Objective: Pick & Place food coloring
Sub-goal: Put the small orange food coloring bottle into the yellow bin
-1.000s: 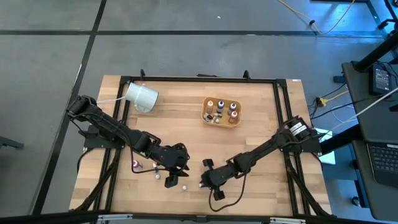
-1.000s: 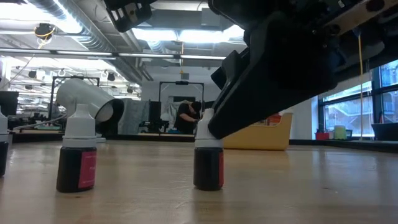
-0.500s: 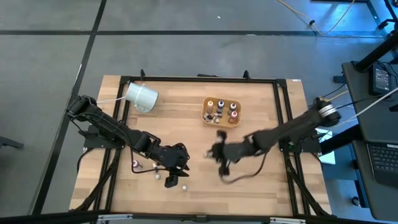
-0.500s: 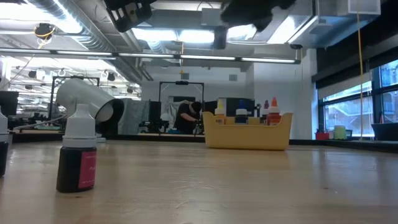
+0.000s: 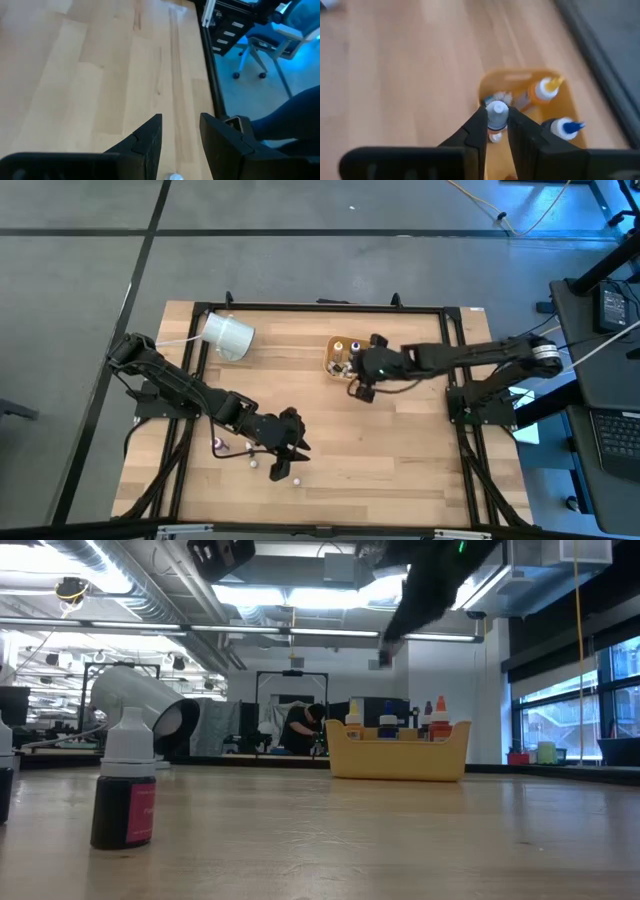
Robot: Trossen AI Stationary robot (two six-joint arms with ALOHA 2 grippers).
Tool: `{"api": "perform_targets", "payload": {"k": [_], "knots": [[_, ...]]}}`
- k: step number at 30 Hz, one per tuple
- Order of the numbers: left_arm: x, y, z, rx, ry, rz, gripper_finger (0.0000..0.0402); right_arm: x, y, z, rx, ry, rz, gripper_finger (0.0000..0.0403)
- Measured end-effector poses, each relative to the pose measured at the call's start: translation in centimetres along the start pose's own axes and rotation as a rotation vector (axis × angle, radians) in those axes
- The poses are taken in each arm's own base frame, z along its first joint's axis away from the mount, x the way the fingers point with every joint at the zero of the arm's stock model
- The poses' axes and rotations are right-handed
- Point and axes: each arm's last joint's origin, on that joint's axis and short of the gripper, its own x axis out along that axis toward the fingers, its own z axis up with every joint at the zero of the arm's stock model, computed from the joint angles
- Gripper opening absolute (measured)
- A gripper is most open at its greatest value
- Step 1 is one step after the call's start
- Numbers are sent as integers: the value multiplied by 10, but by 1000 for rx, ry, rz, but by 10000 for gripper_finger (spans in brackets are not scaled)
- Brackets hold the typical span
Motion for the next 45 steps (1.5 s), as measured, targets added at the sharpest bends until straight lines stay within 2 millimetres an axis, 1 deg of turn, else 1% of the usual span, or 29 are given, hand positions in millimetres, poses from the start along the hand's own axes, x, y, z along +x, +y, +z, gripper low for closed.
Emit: {"api": "perform_targets", "payload": {"k": [4, 7, 12, 15, 24, 30, 34, 37, 40, 45], "knots": [[0, 1, 1, 11, -22, 33, 127, 34, -16, -17, 21, 38, 17, 68], [0, 2, 1, 11, -39, 62, 128, 51, -25, -27, 39, 48, -9, 69], [0, 2, 2, 10, -60, 91, 128, 68, -37, -36, 66, 64, -42, 69], [0, 3, 2, 10, -64, 97, 127, 76, -41, -39, 77, 88, -38, 69], [0, 3, 2, 10, -64, 97, 128, 105, -34, -49, 74, 140, 31, 69], [0, 2, 2, 2, -66, 96, 128, 114, -31, -55, 74, 174, 52, 69], [0, 1, 5, 0, -90, 89, 128, 115, -31, -56, 74, 176, 76, 69], [0, 1, 5, 33, -88, 85, 132, 115, -31, -56, 53, 175, 79, 73], [0, 1, 5, 47, -88, 85, 143, 115, -30, -56, 50, 175, 85, 90], [0, 1, 5, 59, -97, 86, 177, 115, -30, -55, 55, 175, 83, 137]]}}
